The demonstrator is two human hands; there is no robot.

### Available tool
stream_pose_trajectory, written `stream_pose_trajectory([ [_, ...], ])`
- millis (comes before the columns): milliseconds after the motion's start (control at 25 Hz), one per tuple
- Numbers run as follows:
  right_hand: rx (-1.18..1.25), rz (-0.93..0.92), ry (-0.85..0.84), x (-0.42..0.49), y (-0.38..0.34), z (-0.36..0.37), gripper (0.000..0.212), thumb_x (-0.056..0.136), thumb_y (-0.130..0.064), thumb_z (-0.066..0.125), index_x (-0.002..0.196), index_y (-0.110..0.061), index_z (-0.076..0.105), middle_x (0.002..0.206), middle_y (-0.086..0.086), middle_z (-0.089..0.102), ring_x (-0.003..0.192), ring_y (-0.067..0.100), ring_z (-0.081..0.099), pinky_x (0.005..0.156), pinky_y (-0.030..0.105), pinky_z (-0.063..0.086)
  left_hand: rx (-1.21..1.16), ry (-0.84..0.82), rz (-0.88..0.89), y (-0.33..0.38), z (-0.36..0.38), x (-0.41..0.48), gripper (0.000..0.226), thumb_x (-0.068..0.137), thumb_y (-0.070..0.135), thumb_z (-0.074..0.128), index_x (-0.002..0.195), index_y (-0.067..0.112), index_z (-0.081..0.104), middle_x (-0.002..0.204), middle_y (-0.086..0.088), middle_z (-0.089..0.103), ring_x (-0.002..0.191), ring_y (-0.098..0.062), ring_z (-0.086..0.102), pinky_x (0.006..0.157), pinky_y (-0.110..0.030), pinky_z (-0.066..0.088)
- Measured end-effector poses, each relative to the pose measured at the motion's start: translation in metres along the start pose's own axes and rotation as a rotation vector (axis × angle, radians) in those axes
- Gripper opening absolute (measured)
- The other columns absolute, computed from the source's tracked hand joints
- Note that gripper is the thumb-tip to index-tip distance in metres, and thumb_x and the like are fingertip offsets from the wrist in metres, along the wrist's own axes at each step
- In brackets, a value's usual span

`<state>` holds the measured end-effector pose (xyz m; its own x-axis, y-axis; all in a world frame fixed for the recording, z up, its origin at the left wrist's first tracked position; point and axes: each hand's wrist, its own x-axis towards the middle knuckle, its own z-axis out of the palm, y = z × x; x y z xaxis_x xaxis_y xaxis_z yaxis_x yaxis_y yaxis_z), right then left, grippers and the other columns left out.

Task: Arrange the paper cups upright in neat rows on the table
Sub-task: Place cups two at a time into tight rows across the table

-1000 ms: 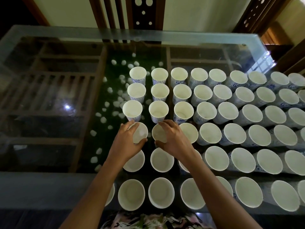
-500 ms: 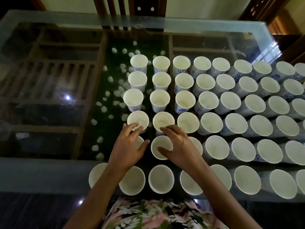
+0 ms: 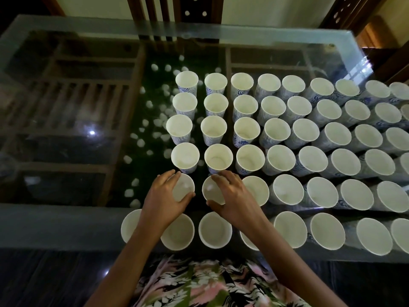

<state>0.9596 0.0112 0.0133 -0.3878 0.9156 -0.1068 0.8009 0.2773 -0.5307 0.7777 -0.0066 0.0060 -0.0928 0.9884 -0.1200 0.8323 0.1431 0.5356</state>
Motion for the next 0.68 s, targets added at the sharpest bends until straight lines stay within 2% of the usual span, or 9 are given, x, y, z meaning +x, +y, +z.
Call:
stream_pose_trajectory([
  [80, -0.001, 0.001, -0.007, -0.001, 0.0, -0.002, 0.063, 0.076, -0.025, 0.074, 0.131, -0.008, 0.049, 0.14, 0.01, 0.041, 0.125, 0.03, 0.041, 0.098, 0.037, 0.04, -0.015, -0.012, -0.001, 0.0, 0.001, 0.0, 0.067, 0.077, 0.037, 0.071, 0.133, 0.011, 0.047, 0.141, -0.006, 0.043, 0.131, -0.02, 0.038, 0.107, -0.028, 0.028],
  [280, -0.012, -0.018, -0.044, -0.002, 0.0, -0.008, 0.063, 0.079, -0.026, 0.071, 0.134, -0.01, 0.045, 0.144, 0.007, 0.038, 0.129, 0.025, 0.037, 0.101, 0.03, 0.036, -0.037, -0.025, 0.013, 0.0, 0.006, 0.0, 0.069, 0.077, 0.039, 0.07, 0.135, 0.011, 0.045, 0.144, -0.006, 0.04, 0.133, -0.019, 0.037, 0.108, -0.028, 0.028],
  [480, 0.043, -0.007, -0.02, -0.01, 0.0, -0.008, 0.065, 0.078, -0.024, 0.073, 0.135, -0.01, 0.044, 0.142, 0.009, 0.04, 0.131, 0.026, 0.035, 0.103, 0.031, 0.034, -0.014, 0.031, 0.034, 0.002, 0.006, -0.007, 0.068, 0.079, 0.039, 0.069, 0.136, 0.011, 0.045, 0.146, -0.004, 0.037, 0.133, -0.019, 0.036, 0.105, -0.027, 0.028],
  [600, 0.07, -0.026, 0.009, -0.022, 0.003, -0.013, 0.061, 0.081, -0.023, 0.071, 0.135, -0.01, 0.045, 0.141, 0.009, 0.042, 0.13, 0.026, 0.037, 0.101, 0.032, 0.036, -0.004, 0.073, 0.108, 0.006, 0.009, -0.016, 0.061, 0.079, 0.037, 0.07, 0.13, 0.009, 0.052, 0.14, -0.007, 0.046, 0.127, -0.024, 0.044, 0.099, -0.027, 0.031],
  [680, 0.067, -0.018, 0.01, -0.033, 0.009, -0.016, 0.058, 0.082, -0.024, 0.069, 0.134, -0.011, 0.047, 0.14, 0.009, 0.043, 0.128, 0.025, 0.039, 0.099, 0.034, 0.038, -0.011, 0.045, 0.147, 0.011, 0.014, -0.024, 0.061, 0.079, 0.045, 0.064, 0.127, 0.01, 0.054, 0.136, -0.007, 0.051, 0.125, -0.025, 0.047, 0.099, -0.029, 0.031],
])
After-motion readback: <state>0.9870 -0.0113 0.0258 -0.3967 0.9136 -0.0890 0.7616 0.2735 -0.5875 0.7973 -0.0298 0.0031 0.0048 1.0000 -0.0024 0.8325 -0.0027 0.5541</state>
